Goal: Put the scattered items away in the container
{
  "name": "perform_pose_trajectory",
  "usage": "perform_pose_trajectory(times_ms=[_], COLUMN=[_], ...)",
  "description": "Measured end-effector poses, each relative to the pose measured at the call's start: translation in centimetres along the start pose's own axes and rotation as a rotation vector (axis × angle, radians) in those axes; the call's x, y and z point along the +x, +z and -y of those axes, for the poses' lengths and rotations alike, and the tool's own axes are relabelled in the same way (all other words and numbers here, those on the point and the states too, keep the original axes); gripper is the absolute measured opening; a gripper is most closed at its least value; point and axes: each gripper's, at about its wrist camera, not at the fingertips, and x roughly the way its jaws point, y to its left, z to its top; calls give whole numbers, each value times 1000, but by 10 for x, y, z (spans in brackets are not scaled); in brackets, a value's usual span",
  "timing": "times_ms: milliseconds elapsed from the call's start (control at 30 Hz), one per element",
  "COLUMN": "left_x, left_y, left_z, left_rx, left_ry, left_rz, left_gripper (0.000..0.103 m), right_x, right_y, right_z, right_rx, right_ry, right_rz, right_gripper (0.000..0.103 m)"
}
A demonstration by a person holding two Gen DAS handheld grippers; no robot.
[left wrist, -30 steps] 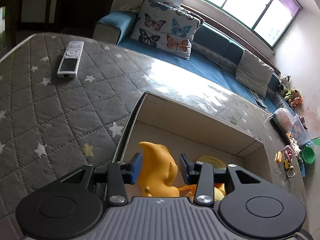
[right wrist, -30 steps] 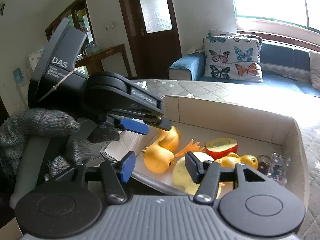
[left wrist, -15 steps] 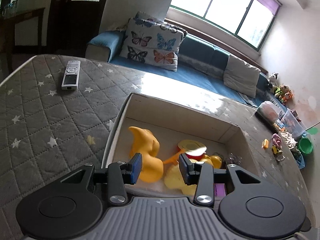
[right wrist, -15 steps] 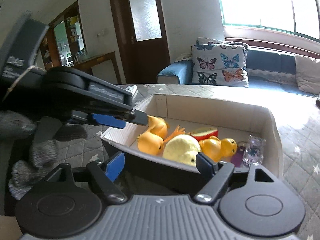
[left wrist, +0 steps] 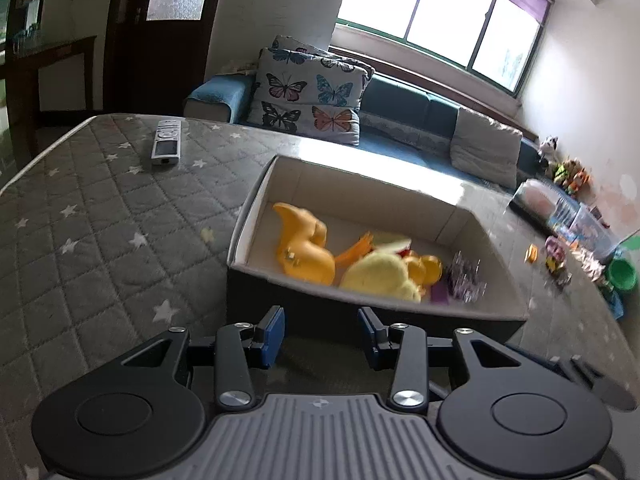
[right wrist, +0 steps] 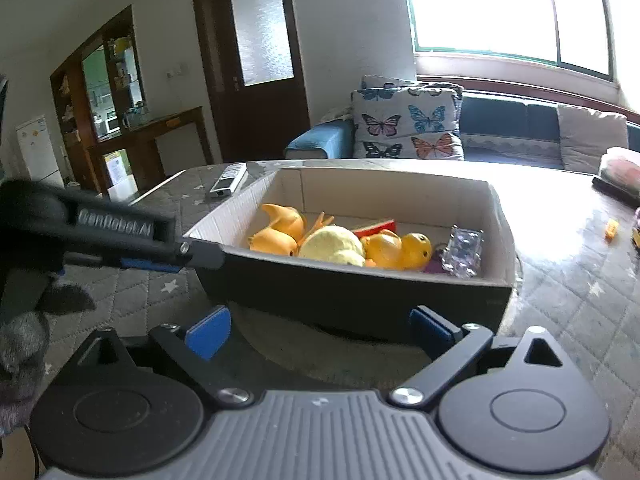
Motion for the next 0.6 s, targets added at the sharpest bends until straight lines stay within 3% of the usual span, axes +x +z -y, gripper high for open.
perform_pose_trajectory(times_ms=[600], left_x=[-6], left_y=[-49], left_z=[11], left_rx=[63], left_ry=[120], left_rz=[-23], left_gripper=[43], right_x=[-7], right_y=[-31], right_z=[5], right_rx=[37], right_ry=[-133], right_rz=[-20], right_gripper=[103])
